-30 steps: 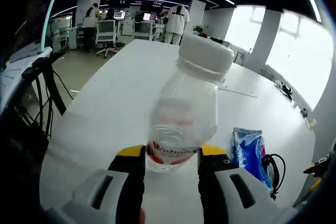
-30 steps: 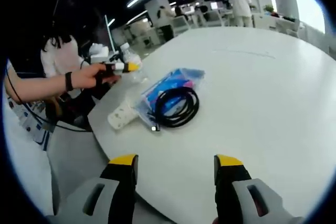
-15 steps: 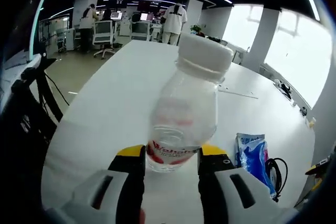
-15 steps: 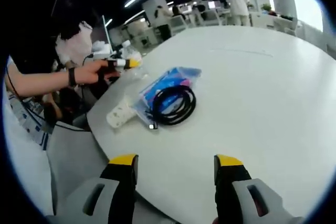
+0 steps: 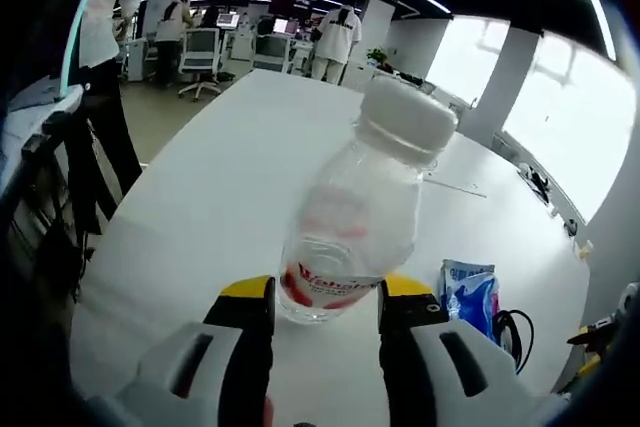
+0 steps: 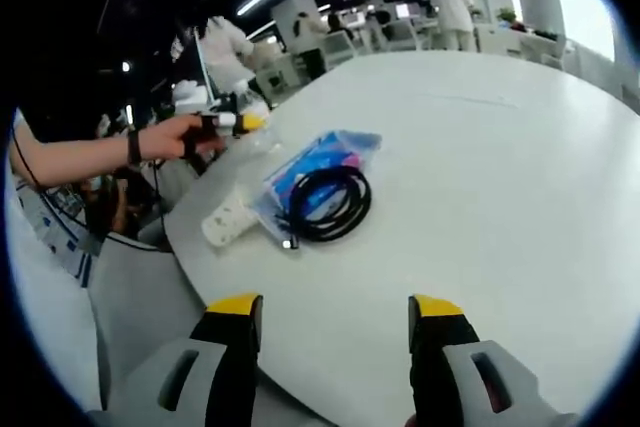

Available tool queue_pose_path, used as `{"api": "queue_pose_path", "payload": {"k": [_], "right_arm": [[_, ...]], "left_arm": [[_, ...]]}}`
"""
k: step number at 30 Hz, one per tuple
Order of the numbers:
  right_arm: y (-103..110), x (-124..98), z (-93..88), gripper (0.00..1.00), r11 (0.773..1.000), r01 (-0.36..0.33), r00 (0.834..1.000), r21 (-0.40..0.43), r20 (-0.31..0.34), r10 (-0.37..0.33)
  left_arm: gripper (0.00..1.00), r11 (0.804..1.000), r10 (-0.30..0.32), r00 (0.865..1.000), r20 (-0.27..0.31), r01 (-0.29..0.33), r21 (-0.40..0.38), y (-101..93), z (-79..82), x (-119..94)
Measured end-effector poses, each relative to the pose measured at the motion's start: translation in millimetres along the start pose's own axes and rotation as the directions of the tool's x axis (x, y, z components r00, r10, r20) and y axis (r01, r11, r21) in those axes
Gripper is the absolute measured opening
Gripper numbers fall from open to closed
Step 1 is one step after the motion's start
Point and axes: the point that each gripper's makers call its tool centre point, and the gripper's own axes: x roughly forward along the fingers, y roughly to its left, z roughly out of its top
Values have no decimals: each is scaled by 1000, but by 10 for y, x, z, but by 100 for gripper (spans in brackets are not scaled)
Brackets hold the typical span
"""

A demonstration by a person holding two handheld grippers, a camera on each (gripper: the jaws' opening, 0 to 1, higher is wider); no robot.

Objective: Arrange the tabletop items into an orderly group along one side of the table until the central work area is clear of visible clutter.

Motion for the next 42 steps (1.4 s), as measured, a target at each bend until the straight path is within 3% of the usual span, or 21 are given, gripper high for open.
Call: {"api": "queue_pose_path", "payload": {"k": [8, 29, 42], "right_arm": [[12, 10, 15, 60, 1000, -11, 1000, -7, 9, 11], [35, -15, 32, 60, 1000, -26, 998, -1, 52, 26], [70, -3, 58, 60, 999, -45, 996, 3, 73, 45]], "left_arm": [[40, 1000, 7, 1000, 3, -7, 6, 14, -61, -182], [40, 1000, 2, 1000, -13, -2, 10, -66, -419, -684], [41, 994, -102, 992, -73, 105, 44, -448, -748, -944]]}}
